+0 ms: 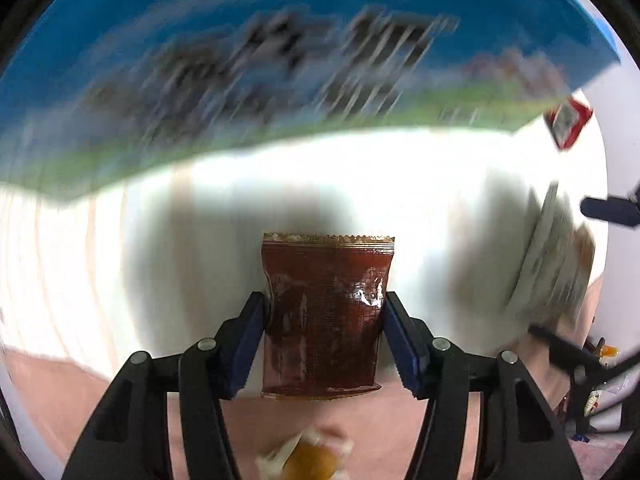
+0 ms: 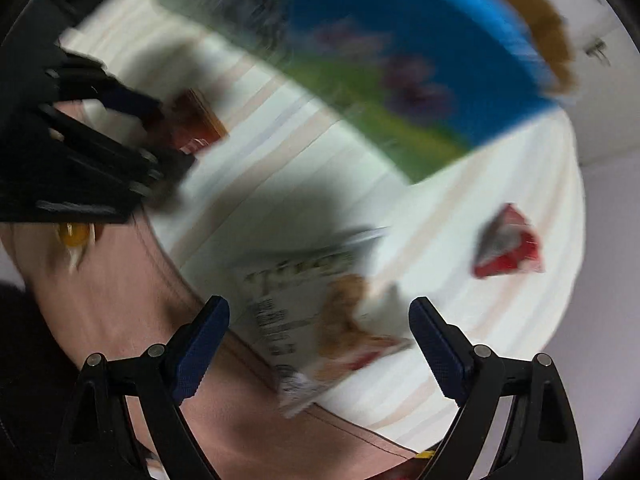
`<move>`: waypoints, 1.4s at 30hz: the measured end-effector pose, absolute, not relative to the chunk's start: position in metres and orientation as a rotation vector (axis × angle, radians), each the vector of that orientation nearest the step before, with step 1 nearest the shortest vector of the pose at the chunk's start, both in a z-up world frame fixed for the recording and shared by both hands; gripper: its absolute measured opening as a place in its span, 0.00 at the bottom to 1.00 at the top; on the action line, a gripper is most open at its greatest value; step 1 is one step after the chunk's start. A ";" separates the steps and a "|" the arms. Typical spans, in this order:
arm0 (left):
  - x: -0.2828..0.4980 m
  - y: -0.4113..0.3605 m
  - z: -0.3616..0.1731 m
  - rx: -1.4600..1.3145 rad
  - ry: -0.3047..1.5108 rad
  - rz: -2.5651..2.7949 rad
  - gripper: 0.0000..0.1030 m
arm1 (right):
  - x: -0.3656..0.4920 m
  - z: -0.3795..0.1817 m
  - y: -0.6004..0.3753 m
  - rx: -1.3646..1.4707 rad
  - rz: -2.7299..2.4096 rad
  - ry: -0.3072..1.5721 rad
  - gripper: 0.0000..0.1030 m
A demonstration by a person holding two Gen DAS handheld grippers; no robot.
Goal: Organize snacks
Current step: 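Grasp the brown sausage pack with the left tool while the right tool grasps the oat cookie bag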
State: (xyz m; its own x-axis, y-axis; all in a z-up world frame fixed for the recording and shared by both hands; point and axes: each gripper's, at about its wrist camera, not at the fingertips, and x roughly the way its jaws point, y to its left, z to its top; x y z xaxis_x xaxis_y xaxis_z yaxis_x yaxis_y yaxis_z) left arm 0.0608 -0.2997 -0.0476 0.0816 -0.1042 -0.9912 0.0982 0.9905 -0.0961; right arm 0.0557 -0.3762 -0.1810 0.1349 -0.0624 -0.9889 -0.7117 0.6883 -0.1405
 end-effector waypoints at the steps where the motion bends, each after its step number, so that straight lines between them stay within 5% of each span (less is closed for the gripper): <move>1: 0.050 -0.294 -0.048 -0.015 1.493 -0.146 0.54 | 0.056 -0.187 -0.375 -0.697 0.519 1.393 0.89; 6: 0.030 -0.274 -0.050 -0.121 1.523 -0.140 0.56 | 0.075 -0.198 -0.409 -0.211 0.272 1.541 0.79; 8: 0.027 -0.265 -0.053 -0.155 1.541 -0.158 0.59 | 0.076 -0.201 -0.425 0.045 0.234 1.598 0.94; 10: 0.025 -0.264 -0.055 -0.167 1.551 -0.177 0.62 | 0.073 -0.200 -0.436 0.216 0.224 1.623 0.95; 16: 0.033 -0.249 -0.062 -0.184 1.521 -0.164 0.61 | 0.056 -0.193 -0.432 0.105 0.117 1.593 0.94; 17: 0.030 -0.244 -0.059 -0.166 1.510 -0.154 0.54 | 0.054 -0.194 -0.432 0.084 0.091 1.581 0.88; 21: 0.033 -0.234 -0.049 -0.165 1.495 -0.150 0.52 | 0.036 -0.188 -0.418 0.029 0.025 1.521 0.55; 32: 0.018 -0.209 -0.010 -0.183 1.472 -0.134 0.52 | -0.011 -0.159 -0.383 0.276 0.135 1.489 0.52; 42: 0.081 -0.198 0.137 -0.250 1.244 -0.284 0.52 | 0.063 0.002 -0.378 0.299 0.288 1.201 0.52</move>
State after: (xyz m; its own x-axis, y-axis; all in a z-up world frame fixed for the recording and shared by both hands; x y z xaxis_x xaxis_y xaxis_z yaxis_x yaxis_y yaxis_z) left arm 0.0807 -0.1976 0.1375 0.2941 -0.3451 -0.8913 0.0752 0.9380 -0.3384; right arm 0.0627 -0.3784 0.0016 0.3342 0.3734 -0.8654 -0.0601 0.9248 0.3758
